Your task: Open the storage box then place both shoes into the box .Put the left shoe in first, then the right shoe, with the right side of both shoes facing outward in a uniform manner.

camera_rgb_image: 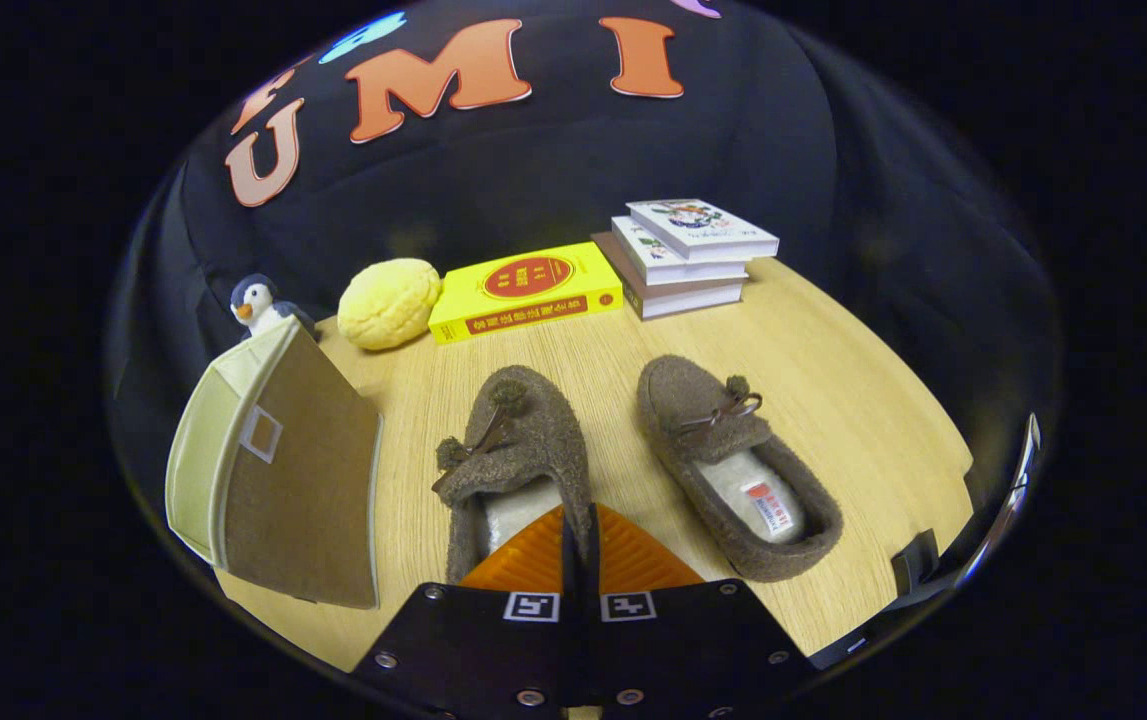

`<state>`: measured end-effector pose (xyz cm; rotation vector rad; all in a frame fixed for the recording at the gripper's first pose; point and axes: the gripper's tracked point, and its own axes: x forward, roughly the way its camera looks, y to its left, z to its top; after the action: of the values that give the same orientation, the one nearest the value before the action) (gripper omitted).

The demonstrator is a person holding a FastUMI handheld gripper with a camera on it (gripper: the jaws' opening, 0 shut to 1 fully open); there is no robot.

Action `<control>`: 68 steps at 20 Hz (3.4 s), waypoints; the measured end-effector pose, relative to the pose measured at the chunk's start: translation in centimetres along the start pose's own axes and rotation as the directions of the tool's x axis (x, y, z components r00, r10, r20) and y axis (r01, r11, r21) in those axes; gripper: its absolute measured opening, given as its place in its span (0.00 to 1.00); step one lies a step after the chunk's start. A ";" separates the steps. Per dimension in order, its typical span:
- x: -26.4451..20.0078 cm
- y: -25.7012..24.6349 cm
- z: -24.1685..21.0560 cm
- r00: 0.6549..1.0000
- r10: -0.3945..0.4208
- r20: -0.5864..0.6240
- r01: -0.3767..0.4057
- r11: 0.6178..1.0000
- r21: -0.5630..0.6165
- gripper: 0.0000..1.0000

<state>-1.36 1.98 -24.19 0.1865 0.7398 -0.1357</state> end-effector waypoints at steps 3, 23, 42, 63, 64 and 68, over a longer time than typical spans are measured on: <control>-2.5 1.4 2.7 0.999 -0.013 0.047 0.012 0.999 0.033 0.01; -9.4 23.2 8.7 0.973 0.179 0.147 -0.184 0.983 0.019 0.01; -2.4 32.0 -2.7 0.979 0.188 -0.080 -0.192 0.981 -0.032 0.03; -4.3 20.6 5.2 0.980 0.178 0.085 -0.168 0.980 -0.106 0.98; -4.2 19.2 5.7 0.981 0.172 0.090 -0.162 0.981 -0.101 0.98; -3.5 12.9 7.0 0.987 0.134 0.092 -0.126 0.988 -0.087 0.98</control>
<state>3.10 13.23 -15.17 0.1490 0.6329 0.0096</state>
